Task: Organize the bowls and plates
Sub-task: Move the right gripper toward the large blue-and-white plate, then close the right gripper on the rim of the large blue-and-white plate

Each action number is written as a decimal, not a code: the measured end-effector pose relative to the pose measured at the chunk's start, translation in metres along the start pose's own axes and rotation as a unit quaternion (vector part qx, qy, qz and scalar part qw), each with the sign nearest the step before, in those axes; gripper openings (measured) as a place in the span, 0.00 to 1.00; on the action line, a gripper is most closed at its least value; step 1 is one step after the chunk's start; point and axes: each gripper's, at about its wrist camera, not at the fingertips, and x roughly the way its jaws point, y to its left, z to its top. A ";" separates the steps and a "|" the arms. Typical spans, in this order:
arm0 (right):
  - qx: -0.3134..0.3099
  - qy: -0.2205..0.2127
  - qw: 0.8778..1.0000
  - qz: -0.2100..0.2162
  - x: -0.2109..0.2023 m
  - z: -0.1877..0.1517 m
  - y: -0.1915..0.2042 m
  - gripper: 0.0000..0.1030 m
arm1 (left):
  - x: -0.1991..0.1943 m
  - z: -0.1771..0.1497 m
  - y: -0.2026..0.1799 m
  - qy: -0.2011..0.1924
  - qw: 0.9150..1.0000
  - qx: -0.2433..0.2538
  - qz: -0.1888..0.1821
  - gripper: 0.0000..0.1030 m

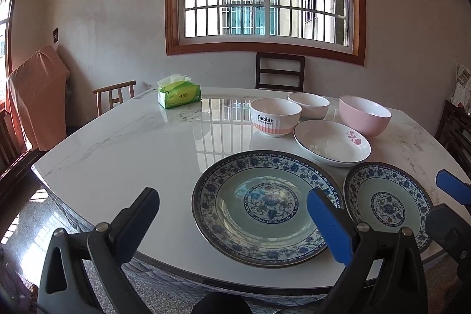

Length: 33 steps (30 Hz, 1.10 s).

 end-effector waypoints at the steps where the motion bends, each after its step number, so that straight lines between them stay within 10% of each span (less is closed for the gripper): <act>1: 0.004 0.007 1.000 0.015 0.002 0.002 0.000 1.00 | 0.001 0.001 0.002 0.005 1.000 -0.001 0.000 1.00; 10: 0.061 0.110 0.981 0.145 0.042 0.025 -0.017 0.97 | 0.004 0.009 0.022 0.051 0.998 -0.023 -0.010 1.00; 18: 0.095 0.219 0.947 0.216 0.108 0.050 -0.035 0.68 | 0.027 0.011 0.053 0.115 0.990 -0.081 -0.019 0.99; 33: 0.134 0.325 0.921 0.166 0.198 0.043 -0.069 0.58 | 0.072 0.010 0.081 0.190 0.972 -0.125 -0.051 0.90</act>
